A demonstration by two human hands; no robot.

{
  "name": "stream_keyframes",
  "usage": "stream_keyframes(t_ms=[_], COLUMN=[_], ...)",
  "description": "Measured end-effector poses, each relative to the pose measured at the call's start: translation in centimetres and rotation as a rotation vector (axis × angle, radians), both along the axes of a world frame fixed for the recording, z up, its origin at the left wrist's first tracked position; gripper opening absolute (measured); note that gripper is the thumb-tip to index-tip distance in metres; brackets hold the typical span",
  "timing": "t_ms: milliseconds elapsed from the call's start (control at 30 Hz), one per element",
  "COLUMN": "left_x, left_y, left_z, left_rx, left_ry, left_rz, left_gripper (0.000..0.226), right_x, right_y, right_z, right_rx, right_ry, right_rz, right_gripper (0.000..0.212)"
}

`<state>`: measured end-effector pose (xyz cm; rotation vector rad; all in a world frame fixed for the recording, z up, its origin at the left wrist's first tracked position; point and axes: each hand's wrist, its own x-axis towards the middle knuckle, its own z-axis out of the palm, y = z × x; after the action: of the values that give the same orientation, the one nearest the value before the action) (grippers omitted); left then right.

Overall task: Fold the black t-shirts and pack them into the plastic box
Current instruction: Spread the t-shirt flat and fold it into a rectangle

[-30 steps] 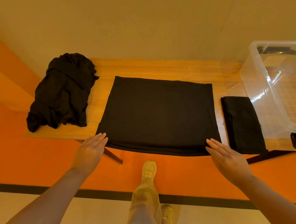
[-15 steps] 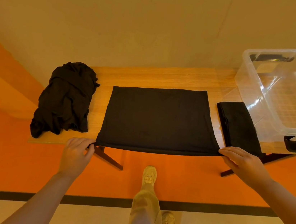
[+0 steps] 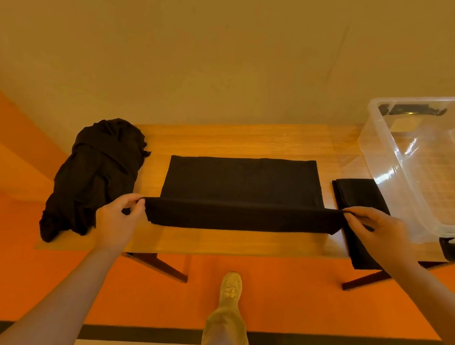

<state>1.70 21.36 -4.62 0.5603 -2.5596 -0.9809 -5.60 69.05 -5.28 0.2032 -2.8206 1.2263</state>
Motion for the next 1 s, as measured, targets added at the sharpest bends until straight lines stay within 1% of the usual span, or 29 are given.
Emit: stream_keyframes(t_ms=[67, 133, 233, 367, 533, 633, 767, 833, 933, 1000], left_x=[-1.5, -3.3, -6.0, -10.2, -15.8, -18.8, -21.5, -22.1, -22.0, -21.0], left_y=[0.0, 0.1, 0.0, -0.6, -2.0, -2.9, -3.1, -2.7, -1.3, 0.3], left_z=[0.4, 0.6, 1.0, 1.6, 1.9, 1.9, 2.3, 2.6, 3.5, 4.2], left_rx=[0.038, 0.079, 0.120, 0.112, 0.120, 0.140, 0.254, 0.316, 0.440, 0.498], left_ry=[0.006, -0.008, -0.023, -0.020, -0.062, -0.100, -0.143, -0.167, -0.193, -0.220], left_rz=[0.012, 0.021, 0.036, 0.034, 0.029, 0.026, 0.059, 0.067, 0.063, 0.032], left_gripper=[0.020, 0.021, 0.023, 0.025, 0.026, 0.026, 0.026, 0.024, 0.015, 0.005], right_x=[-1.4, -2.8, -5.2, -9.2, -14.8, -17.7, -19.8, -19.9, -18.9, -17.5], right_y=[-0.8, -1.4, -2.3, -3.6, -5.1, -6.3, -8.3, -9.3, -10.9, -12.4], right_z=[0.5, 0.9, 1.2, 1.8, 2.2, 2.3, 2.4, 2.3, 2.7, 3.5], right_rx=[-0.109, -0.165, -0.209, -0.290, -0.332, -0.363, -0.418, -0.422, -0.427, -0.445], right_ry=[-0.040, -0.069, -0.106, -0.149, -0.212, -0.251, -0.291, -0.313, -0.349, -0.365], right_rz=[-0.077, -0.121, -0.166, -0.257, -0.353, -0.421, -0.496, -0.506, -0.500, -0.485], right_gripper=[0.021, 0.020, 0.021, 0.019, 0.020, 0.015, 0.008, 0.011, 0.020, 0.018])
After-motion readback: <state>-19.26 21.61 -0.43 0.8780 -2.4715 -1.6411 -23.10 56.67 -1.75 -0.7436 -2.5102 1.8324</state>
